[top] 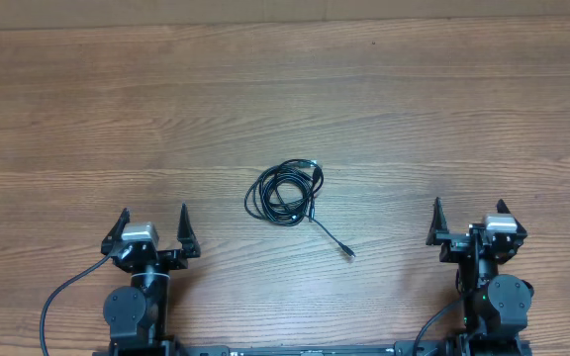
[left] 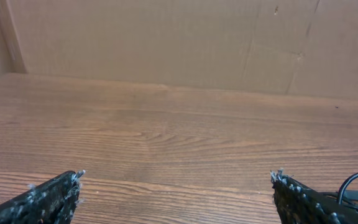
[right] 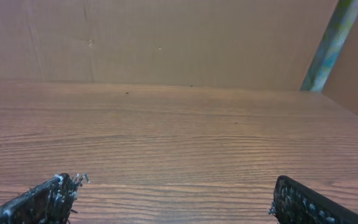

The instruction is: Untangle cables

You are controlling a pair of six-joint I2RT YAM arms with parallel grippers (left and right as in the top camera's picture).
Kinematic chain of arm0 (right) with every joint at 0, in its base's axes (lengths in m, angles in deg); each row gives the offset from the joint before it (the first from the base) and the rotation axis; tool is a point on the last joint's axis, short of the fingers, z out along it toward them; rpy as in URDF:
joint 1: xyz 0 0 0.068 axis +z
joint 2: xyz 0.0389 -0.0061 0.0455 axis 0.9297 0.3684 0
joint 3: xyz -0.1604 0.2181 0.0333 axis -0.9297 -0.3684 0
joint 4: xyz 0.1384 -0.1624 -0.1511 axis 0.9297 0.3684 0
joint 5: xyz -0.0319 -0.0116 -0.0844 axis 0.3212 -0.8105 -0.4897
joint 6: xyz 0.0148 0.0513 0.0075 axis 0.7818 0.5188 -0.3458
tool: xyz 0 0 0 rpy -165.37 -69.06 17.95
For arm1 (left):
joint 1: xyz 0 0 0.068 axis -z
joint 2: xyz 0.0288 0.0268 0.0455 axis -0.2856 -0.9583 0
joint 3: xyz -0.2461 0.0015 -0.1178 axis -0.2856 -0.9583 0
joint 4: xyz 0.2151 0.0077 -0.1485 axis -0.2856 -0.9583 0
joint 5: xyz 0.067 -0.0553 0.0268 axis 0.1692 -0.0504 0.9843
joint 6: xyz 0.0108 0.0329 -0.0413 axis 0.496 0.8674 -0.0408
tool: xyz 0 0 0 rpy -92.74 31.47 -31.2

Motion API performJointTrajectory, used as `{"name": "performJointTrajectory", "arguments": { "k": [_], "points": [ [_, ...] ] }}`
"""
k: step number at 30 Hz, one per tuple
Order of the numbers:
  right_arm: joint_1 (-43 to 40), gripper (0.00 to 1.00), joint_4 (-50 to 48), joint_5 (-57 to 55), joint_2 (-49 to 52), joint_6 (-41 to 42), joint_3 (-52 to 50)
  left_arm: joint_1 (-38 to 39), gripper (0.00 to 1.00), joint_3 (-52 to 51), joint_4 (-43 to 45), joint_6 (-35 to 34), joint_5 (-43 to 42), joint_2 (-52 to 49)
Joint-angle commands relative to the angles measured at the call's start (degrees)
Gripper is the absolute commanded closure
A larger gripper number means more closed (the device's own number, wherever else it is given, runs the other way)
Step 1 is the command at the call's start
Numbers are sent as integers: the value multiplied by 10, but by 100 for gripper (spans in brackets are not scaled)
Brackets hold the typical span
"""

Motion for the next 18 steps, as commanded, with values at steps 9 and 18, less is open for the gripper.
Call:
{"name": "performJointTrajectory", "arguments": {
  "k": [9,18],
  "points": [
    [-2,0,9,-2,-3,-3,14,-4,0,-2,-1,1,8,4],
    [-2,0,9,-2,-3,-3,14,-4,1,-2,9,9,17,4]
  ]
}}
